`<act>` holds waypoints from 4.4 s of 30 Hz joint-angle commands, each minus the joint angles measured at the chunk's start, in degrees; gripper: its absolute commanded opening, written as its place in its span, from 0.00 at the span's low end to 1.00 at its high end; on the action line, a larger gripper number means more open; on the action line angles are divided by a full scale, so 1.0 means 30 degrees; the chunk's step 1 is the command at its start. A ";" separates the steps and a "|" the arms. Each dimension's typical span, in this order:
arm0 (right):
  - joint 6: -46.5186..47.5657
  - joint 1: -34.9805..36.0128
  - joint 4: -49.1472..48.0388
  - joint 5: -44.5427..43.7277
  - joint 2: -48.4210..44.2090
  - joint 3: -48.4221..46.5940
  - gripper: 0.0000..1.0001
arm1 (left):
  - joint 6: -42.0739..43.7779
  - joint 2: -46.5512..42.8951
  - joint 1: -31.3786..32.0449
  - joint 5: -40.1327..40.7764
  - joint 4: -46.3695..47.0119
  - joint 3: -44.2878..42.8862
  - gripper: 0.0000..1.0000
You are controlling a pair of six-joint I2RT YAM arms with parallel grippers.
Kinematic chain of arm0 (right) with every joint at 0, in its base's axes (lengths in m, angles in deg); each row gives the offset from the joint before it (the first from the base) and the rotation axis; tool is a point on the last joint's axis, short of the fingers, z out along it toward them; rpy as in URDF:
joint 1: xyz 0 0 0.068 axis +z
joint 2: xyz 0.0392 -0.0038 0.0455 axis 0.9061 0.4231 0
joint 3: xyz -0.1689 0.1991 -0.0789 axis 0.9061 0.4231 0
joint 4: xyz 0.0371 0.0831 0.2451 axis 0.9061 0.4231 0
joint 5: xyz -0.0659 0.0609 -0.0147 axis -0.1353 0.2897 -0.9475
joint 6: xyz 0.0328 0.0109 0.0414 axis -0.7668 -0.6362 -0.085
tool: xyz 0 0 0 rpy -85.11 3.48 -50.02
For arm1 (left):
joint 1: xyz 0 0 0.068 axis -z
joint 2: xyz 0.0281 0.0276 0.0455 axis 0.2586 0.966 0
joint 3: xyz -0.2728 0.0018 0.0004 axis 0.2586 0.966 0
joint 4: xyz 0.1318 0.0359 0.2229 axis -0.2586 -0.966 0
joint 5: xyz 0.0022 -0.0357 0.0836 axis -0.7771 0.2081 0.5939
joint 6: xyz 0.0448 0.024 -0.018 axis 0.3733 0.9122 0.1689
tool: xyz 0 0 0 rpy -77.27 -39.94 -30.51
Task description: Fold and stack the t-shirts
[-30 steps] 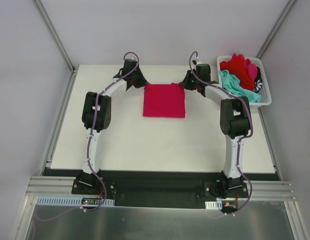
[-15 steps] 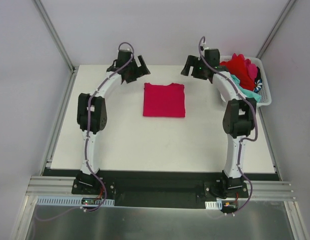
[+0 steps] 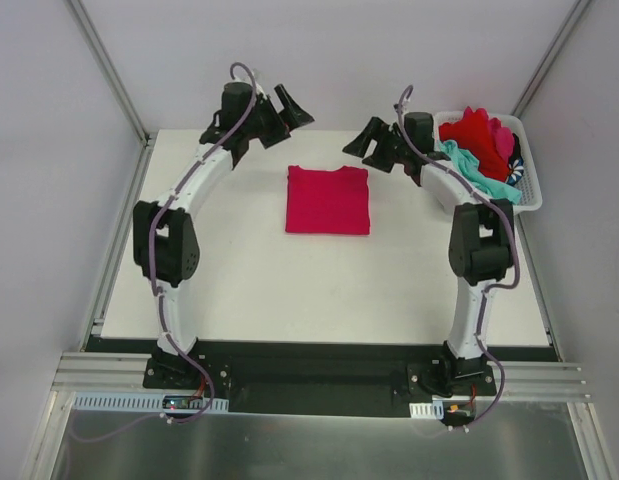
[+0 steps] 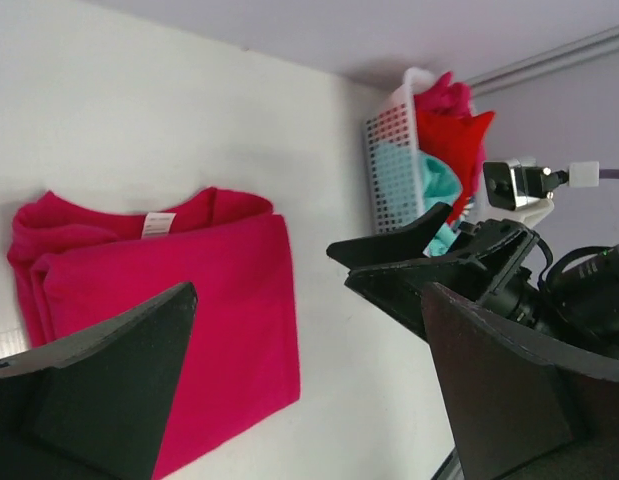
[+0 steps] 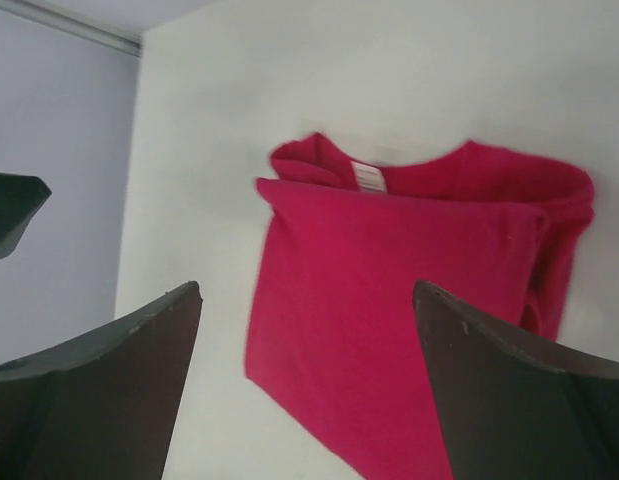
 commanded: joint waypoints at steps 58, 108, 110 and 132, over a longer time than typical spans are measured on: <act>0.5079 -0.1359 1.3923 -0.5745 -1.8611 1.1608 0.96 | 0.2654 0.0080 0.1166 0.4191 -0.3965 0.5668 0.87; 0.3908 -0.1212 1.5357 -0.8207 -1.6467 0.9146 0.96 | 0.2505 0.4920 0.0377 0.5601 -0.1211 0.4430 0.00; 0.3908 -0.1212 1.5445 -0.8323 -1.6497 0.9145 0.96 | 0.3000 0.4568 -0.0150 0.5808 -0.1356 0.4401 0.00; 0.4056 -0.1212 1.4420 -1.1810 -1.3310 0.8825 0.96 | 0.9126 0.7173 -0.7941 0.3353 -0.6747 -0.3975 0.00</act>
